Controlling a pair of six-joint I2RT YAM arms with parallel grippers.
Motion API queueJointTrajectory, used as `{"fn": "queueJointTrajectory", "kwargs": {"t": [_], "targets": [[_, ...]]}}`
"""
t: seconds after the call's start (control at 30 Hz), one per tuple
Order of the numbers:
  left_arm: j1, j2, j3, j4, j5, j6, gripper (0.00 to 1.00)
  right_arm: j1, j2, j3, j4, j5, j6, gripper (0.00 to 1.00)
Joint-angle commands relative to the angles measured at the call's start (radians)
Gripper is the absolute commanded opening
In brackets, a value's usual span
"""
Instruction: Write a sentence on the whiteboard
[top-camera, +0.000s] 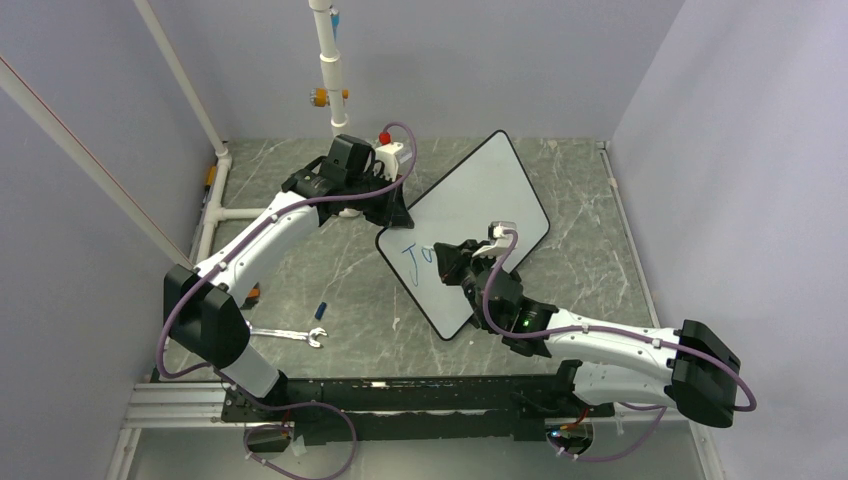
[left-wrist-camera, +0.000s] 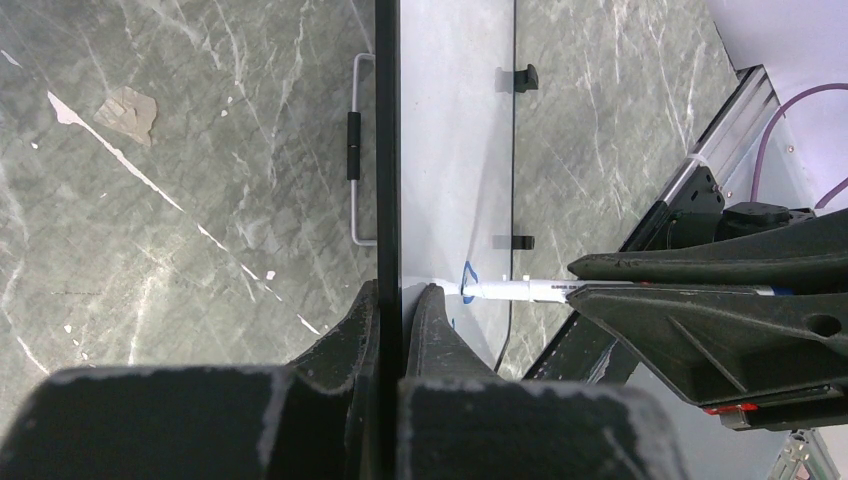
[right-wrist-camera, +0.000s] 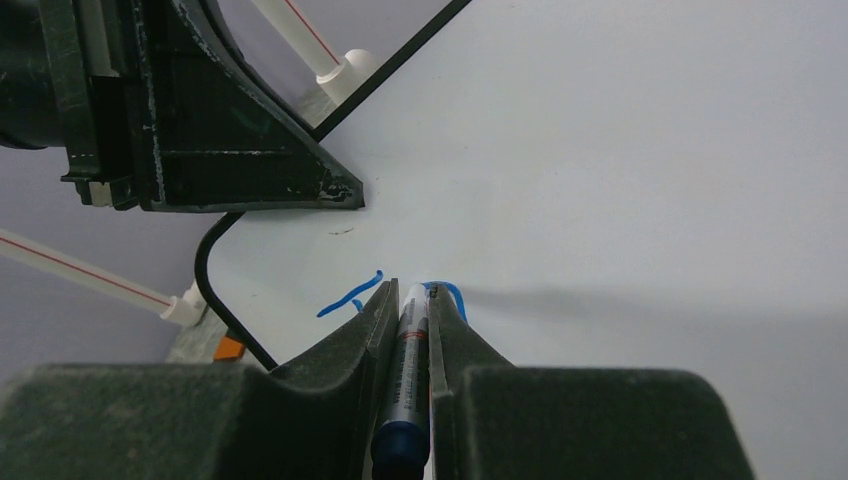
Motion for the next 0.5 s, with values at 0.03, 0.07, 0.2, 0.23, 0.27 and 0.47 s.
{"fn": "queueJointTrajectory", "kwargs": {"t": [0.03, 0.07, 0.2, 0.23, 0.27, 0.47], "targets": [[0.027, 0.008, -0.018, -0.015, -0.306, 0.225, 0.00, -0.004, -0.038, -0.005, 0.017, -0.028, -0.012, 0.00], [0.026, 0.006, -0.019, -0.015, -0.307, 0.225, 0.00, -0.003, -0.047, -0.006, 0.012, -0.021, -0.015, 0.00], [0.026, 0.002, -0.022, -0.012, -0.307, 0.232, 0.00, -0.021, -0.084, -0.007, -0.005, -0.002, -0.034, 0.00], [0.026, 0.001, -0.022, -0.012, -0.305, 0.233, 0.00, -0.030, -0.089, -0.006, -0.007, -0.005, -0.038, 0.00], [0.027, 0.002, -0.022, -0.012, -0.305, 0.233, 0.00, -0.038, -0.095, -0.003, -0.010, -0.009, -0.040, 0.00], [0.026, 0.006, -0.020, -0.012, -0.299, 0.233, 0.00, -0.093, -0.079, 0.011, -0.005, -0.050, -0.036, 0.00]]}}
